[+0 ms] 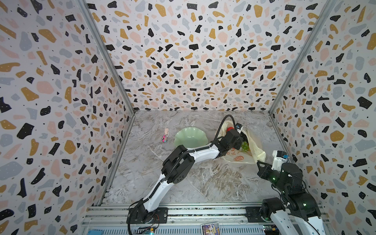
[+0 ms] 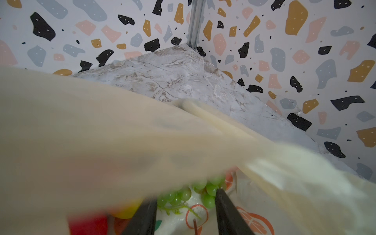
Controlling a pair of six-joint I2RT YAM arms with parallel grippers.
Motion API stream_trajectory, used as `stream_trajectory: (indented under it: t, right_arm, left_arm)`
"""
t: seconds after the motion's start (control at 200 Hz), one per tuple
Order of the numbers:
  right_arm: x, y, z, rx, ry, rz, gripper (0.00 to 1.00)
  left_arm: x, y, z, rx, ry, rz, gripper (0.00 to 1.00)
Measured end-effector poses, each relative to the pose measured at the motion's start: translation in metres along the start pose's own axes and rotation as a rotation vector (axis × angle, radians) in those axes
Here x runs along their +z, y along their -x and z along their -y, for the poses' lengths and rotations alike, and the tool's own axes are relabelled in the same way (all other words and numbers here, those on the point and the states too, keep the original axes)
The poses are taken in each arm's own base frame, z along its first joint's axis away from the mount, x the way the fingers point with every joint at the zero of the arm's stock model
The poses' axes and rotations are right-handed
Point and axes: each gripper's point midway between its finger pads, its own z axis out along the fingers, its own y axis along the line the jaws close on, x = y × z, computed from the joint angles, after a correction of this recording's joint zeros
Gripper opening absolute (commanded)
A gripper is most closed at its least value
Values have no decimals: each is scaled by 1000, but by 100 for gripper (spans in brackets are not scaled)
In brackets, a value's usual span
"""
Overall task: Take fruits out of the plastic bag
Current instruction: Take out the fake fruit from the plastic bag.
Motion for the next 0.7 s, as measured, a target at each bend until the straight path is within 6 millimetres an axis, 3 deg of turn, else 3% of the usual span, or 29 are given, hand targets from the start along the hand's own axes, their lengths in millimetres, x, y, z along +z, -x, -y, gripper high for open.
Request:
stream_trajectory:
  t: [0.185, 0.285, 0.701]
  right_arm:
    - [1, 0, 0, 0, -2, -5, 0]
    - [4, 1, -1, 1, 1, -9, 0]
    - [7, 6, -7, -3, 27, 0, 0]
  left_arm:
    - [-10, 5, 5, -13, -32, -2, 2]
    - [-23, 17, 11, -21, -59, 10, 2]
    - [-128, 104, 42, -31, -205, 163, 5]
